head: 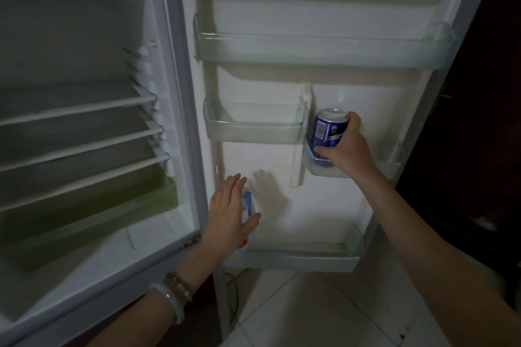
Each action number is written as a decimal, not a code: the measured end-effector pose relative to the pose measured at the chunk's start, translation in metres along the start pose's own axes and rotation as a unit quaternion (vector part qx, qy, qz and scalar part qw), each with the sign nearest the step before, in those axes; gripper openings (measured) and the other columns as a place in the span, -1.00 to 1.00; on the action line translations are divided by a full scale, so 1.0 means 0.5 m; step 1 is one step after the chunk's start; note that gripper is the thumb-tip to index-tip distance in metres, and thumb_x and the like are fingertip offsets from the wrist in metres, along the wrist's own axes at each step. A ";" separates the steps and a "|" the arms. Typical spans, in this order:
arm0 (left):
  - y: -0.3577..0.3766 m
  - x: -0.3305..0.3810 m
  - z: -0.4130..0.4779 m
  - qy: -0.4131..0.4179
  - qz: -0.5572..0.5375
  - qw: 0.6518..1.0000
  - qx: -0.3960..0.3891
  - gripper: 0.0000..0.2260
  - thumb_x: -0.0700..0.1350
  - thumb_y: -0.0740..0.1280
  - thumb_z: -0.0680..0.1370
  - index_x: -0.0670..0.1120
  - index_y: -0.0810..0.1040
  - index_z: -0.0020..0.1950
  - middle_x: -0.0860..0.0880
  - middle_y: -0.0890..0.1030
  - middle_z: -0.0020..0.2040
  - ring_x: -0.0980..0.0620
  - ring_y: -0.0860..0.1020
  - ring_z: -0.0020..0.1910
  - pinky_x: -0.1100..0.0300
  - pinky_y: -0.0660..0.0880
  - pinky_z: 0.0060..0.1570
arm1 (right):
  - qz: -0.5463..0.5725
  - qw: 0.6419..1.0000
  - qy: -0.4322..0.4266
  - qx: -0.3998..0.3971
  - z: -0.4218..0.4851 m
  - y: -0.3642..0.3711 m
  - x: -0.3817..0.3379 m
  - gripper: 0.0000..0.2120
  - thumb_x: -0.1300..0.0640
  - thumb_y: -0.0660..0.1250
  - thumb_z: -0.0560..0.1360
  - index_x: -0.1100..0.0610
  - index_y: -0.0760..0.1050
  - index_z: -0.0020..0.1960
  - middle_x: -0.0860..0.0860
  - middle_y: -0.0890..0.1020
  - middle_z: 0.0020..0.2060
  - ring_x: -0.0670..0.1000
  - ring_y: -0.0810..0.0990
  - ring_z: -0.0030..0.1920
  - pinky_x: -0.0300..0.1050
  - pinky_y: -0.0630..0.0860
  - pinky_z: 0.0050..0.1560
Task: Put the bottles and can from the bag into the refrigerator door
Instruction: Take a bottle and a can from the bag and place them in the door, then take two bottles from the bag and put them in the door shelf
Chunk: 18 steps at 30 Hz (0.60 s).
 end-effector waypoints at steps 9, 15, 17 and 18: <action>-0.042 -0.009 -0.036 -0.009 0.026 0.999 0.018 -0.41 0.14 0.24 0.45 -0.22 0.36 0.34 -0.20 0.47 0.29 -0.10 0.35 0.30 0.00 0.28 0.29 | 0.002 0.988 -0.132 0.075 -0.122 0.016 -0.078 -0.19 0.21 0.47 0.35 0.19 0.09 0.45 0.21 0.31 0.36 0.20 0.29 0.34 0.08 0.34 0.30; -0.108 -0.077 -0.166 -0.060 0.139 0.988 0.005 -0.38 0.19 0.21 0.46 -0.23 0.42 0.35 -0.18 0.51 0.28 -0.13 0.41 0.31 0.00 0.19 0.35 | 0.003 0.967 -0.244 -0.069 -0.271 0.188 -0.126 -0.29 0.20 0.45 0.38 0.23 0.19 0.42 0.24 0.31 0.37 0.17 0.26 0.37 -0.17 0.19 0.33; -0.146 -0.109 -0.227 -0.097 0.176 0.980 -0.006 -0.38 0.20 0.21 0.47 -0.21 0.40 0.36 -0.16 0.50 0.31 -0.14 0.43 0.32 -0.01 0.18 0.37 | 0.002 0.951 -0.276 -0.136 -0.323 0.262 -0.144 -0.30 0.16 0.47 0.37 0.23 0.21 0.41 0.23 0.35 0.36 0.18 0.30 0.36 0.00 0.32 0.30; -0.169 -0.124 -0.258 -0.119 0.190 0.974 -0.010 -0.38 0.19 0.23 0.46 -0.20 0.39 0.37 -0.16 0.49 0.32 -0.13 0.42 0.33 -0.01 0.17 0.39 | 0.001 0.941 -0.294 -0.165 -0.350 0.296 -0.155 -0.31 0.15 0.47 0.37 0.23 0.23 0.39 0.23 0.37 0.35 0.19 0.31 0.35 0.04 0.34 0.27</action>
Point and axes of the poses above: each hand's wrist, its own z-axis towards the middle knuckle, its own y-axis out of the palm, x = y × z, the point moved 1 cm from there along z, towards the middle knuckle
